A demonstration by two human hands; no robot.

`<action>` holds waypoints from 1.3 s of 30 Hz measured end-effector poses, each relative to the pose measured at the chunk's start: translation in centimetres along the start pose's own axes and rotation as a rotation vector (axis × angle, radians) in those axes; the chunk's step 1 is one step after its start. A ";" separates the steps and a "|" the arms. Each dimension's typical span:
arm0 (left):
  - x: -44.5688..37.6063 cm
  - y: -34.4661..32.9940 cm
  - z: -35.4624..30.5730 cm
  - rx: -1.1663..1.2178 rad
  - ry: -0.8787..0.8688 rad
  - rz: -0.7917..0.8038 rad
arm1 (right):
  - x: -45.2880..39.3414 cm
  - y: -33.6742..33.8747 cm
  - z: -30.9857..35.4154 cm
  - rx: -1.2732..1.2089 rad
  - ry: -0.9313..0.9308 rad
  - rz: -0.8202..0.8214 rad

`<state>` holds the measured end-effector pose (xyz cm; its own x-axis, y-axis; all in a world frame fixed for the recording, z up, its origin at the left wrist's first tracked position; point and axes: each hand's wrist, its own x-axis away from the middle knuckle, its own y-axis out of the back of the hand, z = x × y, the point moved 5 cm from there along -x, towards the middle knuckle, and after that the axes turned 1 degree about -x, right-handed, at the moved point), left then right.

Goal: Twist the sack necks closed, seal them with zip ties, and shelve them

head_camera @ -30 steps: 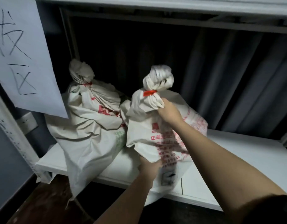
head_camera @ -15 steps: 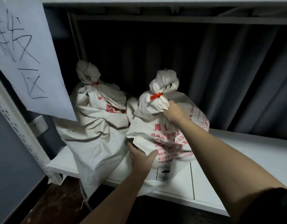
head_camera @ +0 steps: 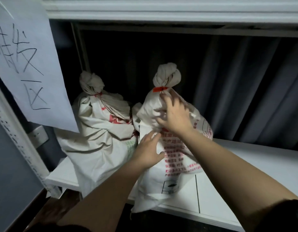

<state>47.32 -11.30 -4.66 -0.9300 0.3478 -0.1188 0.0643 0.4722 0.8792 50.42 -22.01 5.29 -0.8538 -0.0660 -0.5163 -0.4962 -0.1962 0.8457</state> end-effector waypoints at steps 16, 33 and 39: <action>0.3 -2.1 3.4 -0.099 0.066 0.146 | -1.4 -5.4 -3.6 0.333 0.040 0.174; 1.0 -0.7 3.0 -0.192 0.123 0.148 | 3.9 -7.1 -0.5 -0.230 -0.297 0.211; 2.5 -1.1 3.2 -0.187 0.142 0.323 | 3.9 -6.5 -1.6 -0.353 -0.270 0.467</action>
<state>46.10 -8.40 -7.41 -0.9144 0.3323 0.2312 0.3068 0.1963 0.9313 50.59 -22.55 -2.48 -0.9998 0.0169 -0.0133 -0.0201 -0.5199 0.8540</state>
